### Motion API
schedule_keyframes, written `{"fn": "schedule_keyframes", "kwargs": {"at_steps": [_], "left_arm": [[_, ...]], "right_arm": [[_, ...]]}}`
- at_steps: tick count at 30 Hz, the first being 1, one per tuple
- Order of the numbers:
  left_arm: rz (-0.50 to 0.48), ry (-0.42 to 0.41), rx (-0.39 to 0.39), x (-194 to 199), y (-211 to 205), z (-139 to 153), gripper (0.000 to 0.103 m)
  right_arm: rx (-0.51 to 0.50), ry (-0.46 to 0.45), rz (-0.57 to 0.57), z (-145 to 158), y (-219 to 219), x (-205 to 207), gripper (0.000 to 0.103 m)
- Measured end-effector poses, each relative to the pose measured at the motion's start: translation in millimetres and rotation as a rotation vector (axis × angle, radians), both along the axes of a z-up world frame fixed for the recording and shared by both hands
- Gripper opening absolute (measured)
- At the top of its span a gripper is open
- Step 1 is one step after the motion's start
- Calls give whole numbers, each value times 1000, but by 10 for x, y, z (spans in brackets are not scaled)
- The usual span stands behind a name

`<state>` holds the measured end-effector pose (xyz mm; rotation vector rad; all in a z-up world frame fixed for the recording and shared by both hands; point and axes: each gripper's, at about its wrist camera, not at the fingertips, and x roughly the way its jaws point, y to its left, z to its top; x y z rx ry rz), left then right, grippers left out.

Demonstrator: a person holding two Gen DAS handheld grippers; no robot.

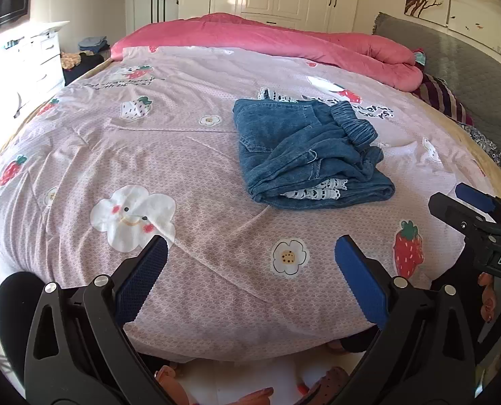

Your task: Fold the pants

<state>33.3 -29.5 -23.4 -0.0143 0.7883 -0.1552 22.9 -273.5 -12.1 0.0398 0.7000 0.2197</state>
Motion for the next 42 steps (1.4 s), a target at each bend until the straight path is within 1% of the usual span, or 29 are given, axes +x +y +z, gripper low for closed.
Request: {"fn": "schedule_keyframes", "kwargs": {"at_steps": [9,16,20,42], "left_arm": [[1,4,6,2,-4,-5,94],[2,-14,-4,-19,8,32,94],[6,-17,9,-21,-8,47,94],[20,18,41,1,-23,-16,94]], "right_arm": [[-8,3,4,-4,10,-11,99],[-17,2,1,-10,24,-13,99],[-22,5,1,-19,31,-9,99],[-35,11,-1,-33,45,-1,99]]}}
